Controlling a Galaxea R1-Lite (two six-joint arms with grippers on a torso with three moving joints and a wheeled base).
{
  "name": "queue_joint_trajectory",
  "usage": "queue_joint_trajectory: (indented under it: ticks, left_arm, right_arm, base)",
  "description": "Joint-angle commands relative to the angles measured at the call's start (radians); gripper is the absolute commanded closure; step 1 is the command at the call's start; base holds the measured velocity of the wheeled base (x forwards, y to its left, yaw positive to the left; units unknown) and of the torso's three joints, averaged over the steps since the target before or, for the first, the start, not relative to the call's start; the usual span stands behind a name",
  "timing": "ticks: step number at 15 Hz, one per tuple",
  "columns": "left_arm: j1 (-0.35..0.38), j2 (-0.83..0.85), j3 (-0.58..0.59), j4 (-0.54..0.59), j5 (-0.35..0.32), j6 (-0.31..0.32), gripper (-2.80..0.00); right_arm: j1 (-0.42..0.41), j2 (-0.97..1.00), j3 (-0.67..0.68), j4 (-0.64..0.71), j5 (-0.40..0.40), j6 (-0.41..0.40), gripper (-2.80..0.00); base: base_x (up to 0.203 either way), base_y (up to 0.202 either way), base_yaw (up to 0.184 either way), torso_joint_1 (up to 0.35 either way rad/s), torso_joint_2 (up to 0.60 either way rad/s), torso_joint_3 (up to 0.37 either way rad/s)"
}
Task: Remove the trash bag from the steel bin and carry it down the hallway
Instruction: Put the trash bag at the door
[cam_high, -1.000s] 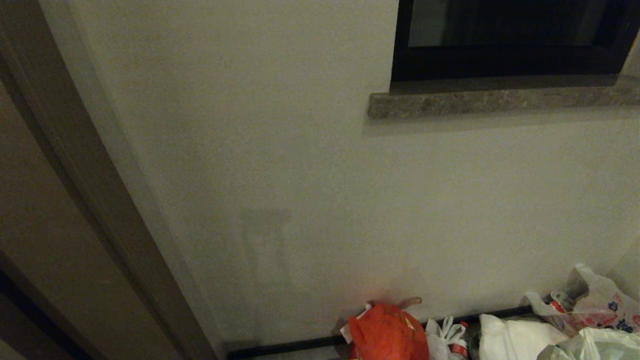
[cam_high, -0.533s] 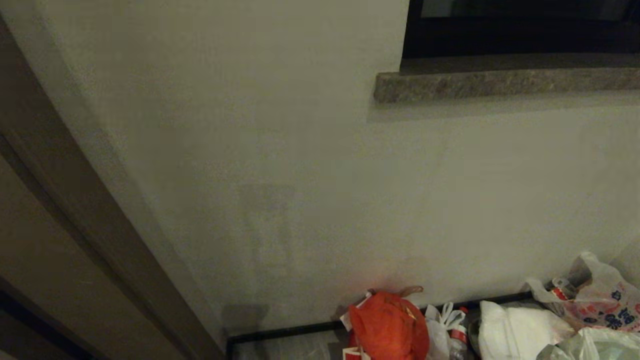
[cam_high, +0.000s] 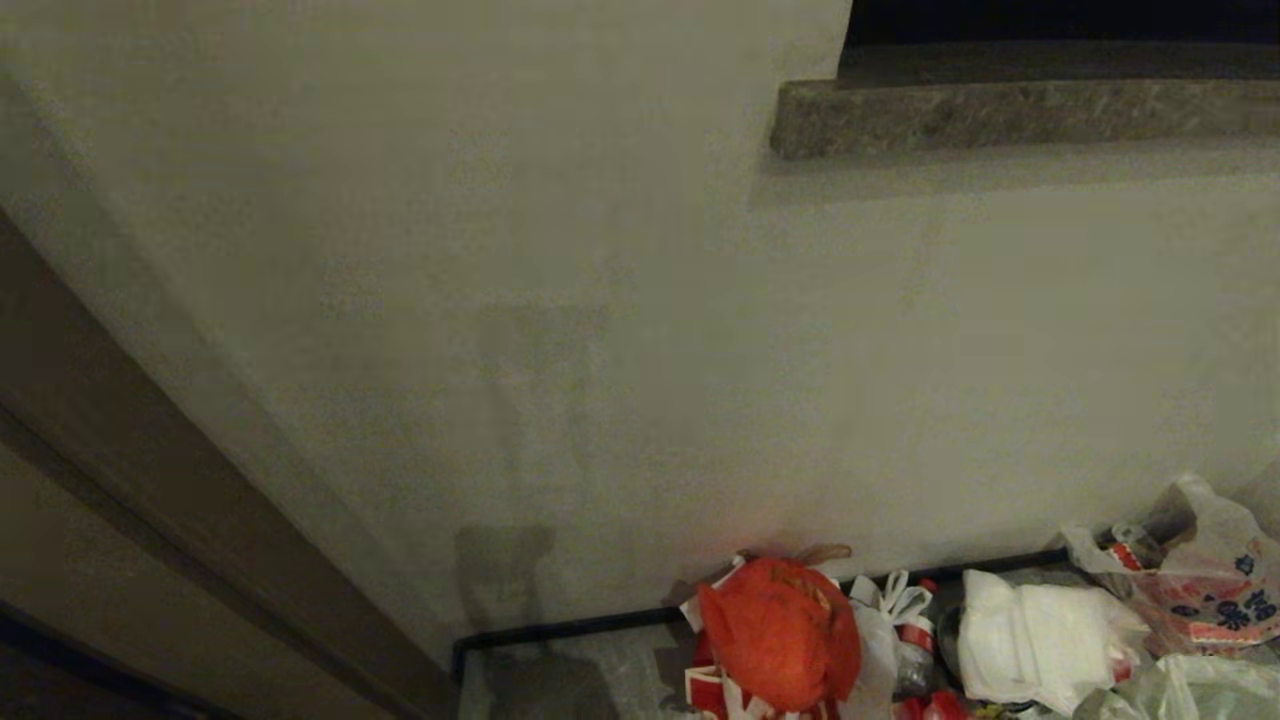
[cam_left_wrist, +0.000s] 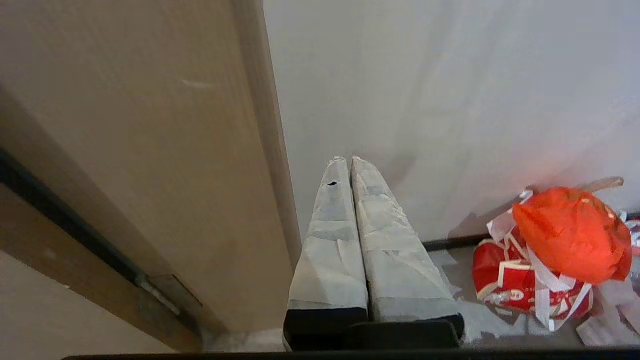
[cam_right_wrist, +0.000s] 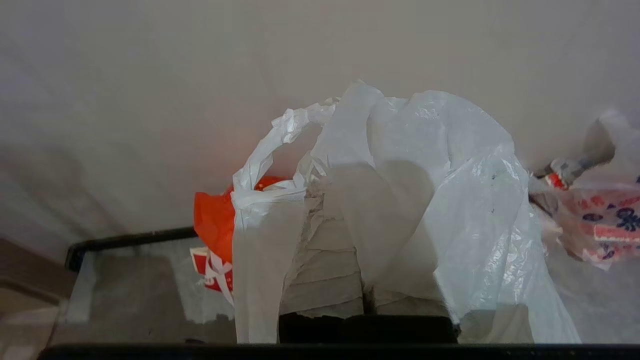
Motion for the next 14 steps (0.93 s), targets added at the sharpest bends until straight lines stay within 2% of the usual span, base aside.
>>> queue_joint_trajectory:
  ticks: [1, 14]
  left_arm:
    - [0.000, 0.000, 0.002, 0.001, 0.001, 0.000, 0.00]
    - [0.000, 0.000, 0.002, 0.000, 0.001, 0.002, 0.00]
  right_arm:
    - [0.001, 0.001, 0.000, 0.001, 0.000, 0.000, 0.00]
    - [0.000, 0.004, -0.003, 0.008, 0.000, -0.002, 0.00]
  base:
    - [0.000, 0.000, 0.000, 0.002, 0.00, -0.195]
    - [0.000, 0.000, 0.000, 0.002, 0.00, -0.199]
